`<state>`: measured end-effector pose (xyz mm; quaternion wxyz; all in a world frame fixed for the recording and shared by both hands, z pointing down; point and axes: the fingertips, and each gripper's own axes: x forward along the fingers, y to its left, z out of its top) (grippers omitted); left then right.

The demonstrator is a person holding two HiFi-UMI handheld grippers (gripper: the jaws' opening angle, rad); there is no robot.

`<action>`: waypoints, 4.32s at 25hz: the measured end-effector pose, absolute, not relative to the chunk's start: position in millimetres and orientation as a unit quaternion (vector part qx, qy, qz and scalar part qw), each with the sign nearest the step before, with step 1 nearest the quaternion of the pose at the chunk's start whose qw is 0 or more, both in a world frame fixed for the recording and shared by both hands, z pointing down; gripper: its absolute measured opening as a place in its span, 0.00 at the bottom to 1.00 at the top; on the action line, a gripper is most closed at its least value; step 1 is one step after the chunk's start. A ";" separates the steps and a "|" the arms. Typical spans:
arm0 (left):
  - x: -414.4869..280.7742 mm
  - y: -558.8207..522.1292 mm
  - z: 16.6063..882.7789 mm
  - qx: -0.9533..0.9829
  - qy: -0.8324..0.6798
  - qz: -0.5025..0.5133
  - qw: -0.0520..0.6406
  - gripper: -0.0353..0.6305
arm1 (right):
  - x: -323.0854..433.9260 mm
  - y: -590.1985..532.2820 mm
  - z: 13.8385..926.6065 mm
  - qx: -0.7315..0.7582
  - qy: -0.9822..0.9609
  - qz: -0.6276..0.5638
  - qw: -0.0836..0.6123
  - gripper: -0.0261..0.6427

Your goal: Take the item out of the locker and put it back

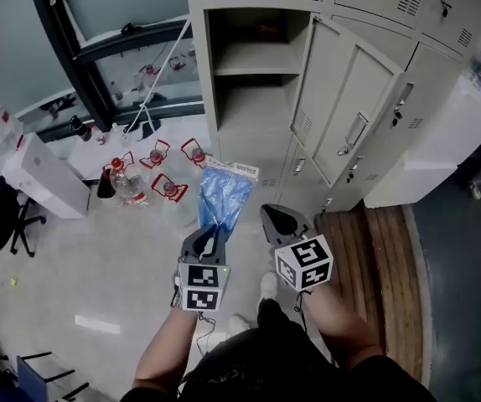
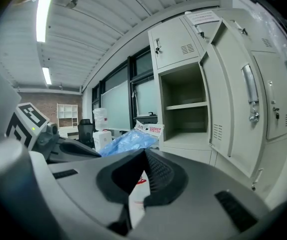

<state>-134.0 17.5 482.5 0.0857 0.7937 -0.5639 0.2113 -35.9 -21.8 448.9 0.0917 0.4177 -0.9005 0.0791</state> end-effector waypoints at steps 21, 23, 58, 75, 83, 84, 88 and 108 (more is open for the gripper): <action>-144.5 39.0 489.4 0.804 -0.550 0.206 0.086 0.09 | -44.4 -2.8 455.0 0.435 -0.891 0.083 0.094 0.04; -143.7 36.1 488.4 0.805 -0.551 0.206 0.084 0.09 | -42.5 -6.0 455.1 0.437 -0.891 0.083 0.094 0.04; -67.0 -144.1 478.7 0.793 -0.569 0.205 0.069 0.09 | 19.1 -167.4 454.6 0.407 -0.906 0.072 0.095 0.04; -48.5 -225.3 468.3 0.783 -0.585 0.200 0.071 0.09 | 34.5 -212.2 456.2 0.391 -0.913 0.073 0.089 0.04; -61.5 -264.7 475.3 0.794 -0.571 0.196 0.073 0.09 | 24.3 -243.7 460.5 0.413 -0.903 0.077 0.093 0.04; -63.4 -270.5 476.3 0.796 -0.568 0.195 0.074 0.09 | 23.0 -248.1 461.0 0.416 -0.901 0.079 0.094 0.04; -67.9 -295.6 480.3 0.804 -0.557 0.196 0.075 0.09 | 18.6 -264.3 462.9 0.429 -0.894 0.083 0.098 0.04; -66.3 -379.3 515.8 0.811 -0.525 0.242 0.082 0.09 | 10.3 -296.5 479.2 0.454 -0.878 0.102 0.115 0.04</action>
